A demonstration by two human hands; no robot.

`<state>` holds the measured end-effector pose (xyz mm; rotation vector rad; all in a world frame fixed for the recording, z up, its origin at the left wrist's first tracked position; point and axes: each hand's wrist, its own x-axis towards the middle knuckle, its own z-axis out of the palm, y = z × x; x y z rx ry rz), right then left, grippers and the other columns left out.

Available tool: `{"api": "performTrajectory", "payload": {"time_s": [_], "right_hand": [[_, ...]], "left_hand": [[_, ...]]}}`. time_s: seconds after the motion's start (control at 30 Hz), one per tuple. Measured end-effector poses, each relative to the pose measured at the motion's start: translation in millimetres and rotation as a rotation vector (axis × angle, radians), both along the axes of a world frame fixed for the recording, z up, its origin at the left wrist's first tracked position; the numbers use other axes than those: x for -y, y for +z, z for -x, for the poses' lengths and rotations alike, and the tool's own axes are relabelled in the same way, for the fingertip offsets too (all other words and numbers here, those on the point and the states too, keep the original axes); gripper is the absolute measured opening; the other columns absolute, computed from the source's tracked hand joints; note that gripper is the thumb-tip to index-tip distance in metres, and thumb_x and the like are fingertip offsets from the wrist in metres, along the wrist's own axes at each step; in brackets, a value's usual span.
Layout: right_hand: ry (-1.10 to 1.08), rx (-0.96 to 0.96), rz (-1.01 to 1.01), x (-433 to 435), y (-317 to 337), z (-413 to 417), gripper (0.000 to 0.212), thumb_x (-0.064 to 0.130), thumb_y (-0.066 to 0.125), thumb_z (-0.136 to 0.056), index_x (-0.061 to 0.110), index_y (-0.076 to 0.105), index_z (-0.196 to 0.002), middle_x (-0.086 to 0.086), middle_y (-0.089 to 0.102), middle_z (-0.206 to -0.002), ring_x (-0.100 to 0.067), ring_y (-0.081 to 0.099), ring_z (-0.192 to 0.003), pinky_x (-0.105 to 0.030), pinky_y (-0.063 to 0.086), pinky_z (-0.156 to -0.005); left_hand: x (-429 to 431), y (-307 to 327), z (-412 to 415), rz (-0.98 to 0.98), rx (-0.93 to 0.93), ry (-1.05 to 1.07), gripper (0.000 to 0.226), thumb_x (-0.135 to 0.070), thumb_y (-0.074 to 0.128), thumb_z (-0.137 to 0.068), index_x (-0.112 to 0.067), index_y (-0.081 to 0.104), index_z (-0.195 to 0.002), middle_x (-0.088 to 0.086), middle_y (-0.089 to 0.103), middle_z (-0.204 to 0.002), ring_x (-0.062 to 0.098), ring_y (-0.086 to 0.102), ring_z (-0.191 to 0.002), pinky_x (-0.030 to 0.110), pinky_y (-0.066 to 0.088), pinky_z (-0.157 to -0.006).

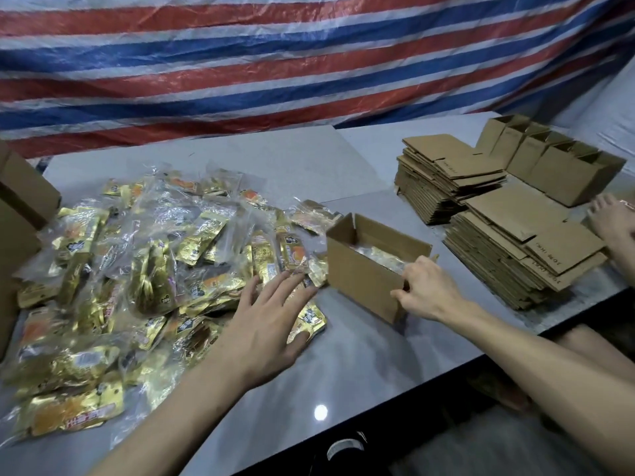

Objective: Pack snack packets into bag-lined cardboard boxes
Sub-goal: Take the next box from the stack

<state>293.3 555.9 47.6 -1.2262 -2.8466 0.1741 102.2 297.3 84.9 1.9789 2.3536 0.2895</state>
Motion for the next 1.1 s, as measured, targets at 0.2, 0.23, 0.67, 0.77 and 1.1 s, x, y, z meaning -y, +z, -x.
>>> {"api": "performTrajectory", "payload": {"time_s": [0.2,0.23,0.67,0.77,1.1], "right_hand": [[-0.244,0.105,0.057,-44,-30,-16,0.04,0.039,0.074,-0.081,0.016,0.047,-0.063,-0.004,0.056,-0.074,-0.025,0.06,-0.069,-0.028,0.04,-0.054],[-0.274,0.112,0.08,-50,-31,-19,0.037,0.038,0.074,-0.081,0.015,0.049,-0.065,-0.002,0.056,-0.072,-0.025,0.061,-0.068,-0.028,0.039,-0.052],[-0.587,0.151,0.116,-83,-14,-78,0.018,0.024,0.065,-0.079,0.013,0.052,-0.075,-0.013,0.062,-0.088,-0.031,0.061,-0.075,-0.03,0.045,-0.058],[-0.642,0.153,0.094,-90,-14,-96,0.015,0.023,0.065,-0.079,0.01,0.057,-0.08,-0.015,0.062,-0.089,-0.031,0.059,-0.074,-0.031,0.045,-0.061],[-0.685,0.217,0.023,-106,-14,-113,0.014,0.021,0.064,-0.082,0.01,0.056,-0.078,-0.015,0.059,-0.085,-0.03,0.054,-0.08,-0.033,0.048,-0.07]], "left_hand": [[9,-17,12,0.11,-0.014,0.014,0.056,-0.053,0.044,-0.099,-0.039,0.029,-0.151,-0.015,0.018,-0.162,0.01,0.005,-0.153,0.038,-0.012,-0.12],[9,-20,14,0.124,-0.019,0.015,0.056,-0.054,0.042,-0.099,-0.041,0.026,-0.152,-0.016,0.018,-0.162,0.009,0.003,-0.153,0.039,-0.012,-0.12],[-55,-11,-9,0.005,0.09,-0.056,0.056,-0.044,0.051,-0.098,-0.034,0.038,-0.151,-0.012,0.029,-0.16,0.013,0.018,-0.152,0.041,0.004,-0.122],[-59,-9,-12,0.013,0.095,-0.067,0.053,-0.043,0.053,-0.097,-0.034,0.042,-0.148,-0.012,0.033,-0.158,0.015,0.019,-0.152,0.042,0.005,-0.123],[-41,-11,5,0.086,0.041,-0.022,0.049,-0.052,0.041,-0.1,-0.041,0.036,-0.147,-0.019,0.027,-0.158,0.008,0.015,-0.151,0.041,0.003,-0.123]]}}
